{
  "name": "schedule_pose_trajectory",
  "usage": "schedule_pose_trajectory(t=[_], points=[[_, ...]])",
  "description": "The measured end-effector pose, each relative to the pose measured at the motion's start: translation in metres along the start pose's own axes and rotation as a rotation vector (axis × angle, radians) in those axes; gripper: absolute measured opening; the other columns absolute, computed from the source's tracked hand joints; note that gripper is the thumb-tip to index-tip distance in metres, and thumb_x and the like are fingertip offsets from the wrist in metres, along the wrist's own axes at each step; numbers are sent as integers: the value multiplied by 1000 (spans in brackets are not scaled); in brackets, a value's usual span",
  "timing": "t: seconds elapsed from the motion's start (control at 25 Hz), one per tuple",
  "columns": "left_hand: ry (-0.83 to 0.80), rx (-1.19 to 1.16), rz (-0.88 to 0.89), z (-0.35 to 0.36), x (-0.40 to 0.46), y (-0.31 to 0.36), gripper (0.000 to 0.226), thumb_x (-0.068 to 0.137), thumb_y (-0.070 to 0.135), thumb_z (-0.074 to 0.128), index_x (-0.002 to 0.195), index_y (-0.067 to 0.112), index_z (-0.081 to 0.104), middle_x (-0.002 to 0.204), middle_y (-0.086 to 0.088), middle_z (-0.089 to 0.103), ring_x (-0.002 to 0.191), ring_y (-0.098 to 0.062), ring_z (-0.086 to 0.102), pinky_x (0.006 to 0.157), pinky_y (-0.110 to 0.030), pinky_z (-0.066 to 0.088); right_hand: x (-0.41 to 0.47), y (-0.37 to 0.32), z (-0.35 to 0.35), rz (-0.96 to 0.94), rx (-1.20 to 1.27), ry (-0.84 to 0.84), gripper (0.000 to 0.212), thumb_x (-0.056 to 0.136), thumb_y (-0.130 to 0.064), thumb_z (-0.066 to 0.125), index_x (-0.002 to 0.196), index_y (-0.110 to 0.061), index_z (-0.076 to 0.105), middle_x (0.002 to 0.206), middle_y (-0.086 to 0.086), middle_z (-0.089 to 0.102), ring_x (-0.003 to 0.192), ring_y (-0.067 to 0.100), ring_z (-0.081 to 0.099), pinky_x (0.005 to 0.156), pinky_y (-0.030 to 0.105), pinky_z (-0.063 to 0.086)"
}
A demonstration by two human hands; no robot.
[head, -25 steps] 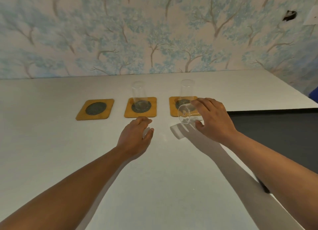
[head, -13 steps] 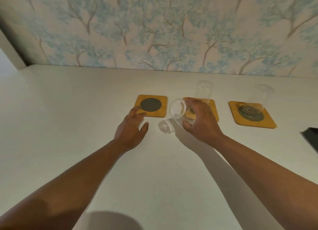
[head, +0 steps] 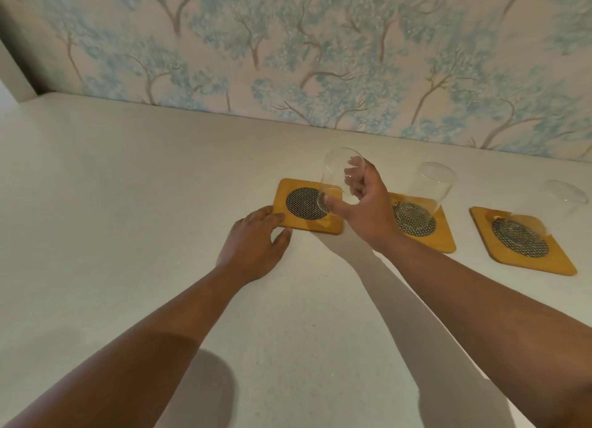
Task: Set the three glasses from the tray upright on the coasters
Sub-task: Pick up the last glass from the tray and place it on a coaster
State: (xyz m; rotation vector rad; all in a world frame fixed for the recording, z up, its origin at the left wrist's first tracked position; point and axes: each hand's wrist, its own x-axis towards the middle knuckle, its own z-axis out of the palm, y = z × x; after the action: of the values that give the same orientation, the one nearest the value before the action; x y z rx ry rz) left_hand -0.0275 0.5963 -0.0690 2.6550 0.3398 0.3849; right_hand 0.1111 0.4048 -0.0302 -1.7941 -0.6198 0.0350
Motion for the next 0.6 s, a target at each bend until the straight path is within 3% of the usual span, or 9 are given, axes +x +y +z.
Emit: schedule_pose_trajectory(t=[0.16, 0.32, 0.6], points=[[-5, -23, -3, 2, 2, -3, 45, 100, 47, 47, 135, 22, 59, 150, -4, 50, 131, -23, 53, 110, -44, 40, 18, 5, 18, 38, 71, -40, 88, 72, -33, 88, 146, -21, 42, 137, 2, 58, 129, 14, 57, 106, 26, 45], [-16, -18, 1, 2, 2, -4, 47, 100, 49, 44, 137, 23, 57, 151, -3, 50, 131, -22, 53, 111, -47, 40, 27, 13, 30, 69, 62, -48, 73, 73, -28, 89, 134, -13, 52, 132, 2, 63, 128, 18, 59, 106, 28, 48], [-14, -2, -2, 2, 3, -3, 47, 101, 50, 41, 136, 24, 57, 150, 0, 50, 133, -21, 51, 111, -47, 40, 35, 22, 37, 72, 23, -86, 94, 75, -30, 89, 152, -13, 39, 148, 10, 55, 135, 18, 54, 108, 28, 46]])
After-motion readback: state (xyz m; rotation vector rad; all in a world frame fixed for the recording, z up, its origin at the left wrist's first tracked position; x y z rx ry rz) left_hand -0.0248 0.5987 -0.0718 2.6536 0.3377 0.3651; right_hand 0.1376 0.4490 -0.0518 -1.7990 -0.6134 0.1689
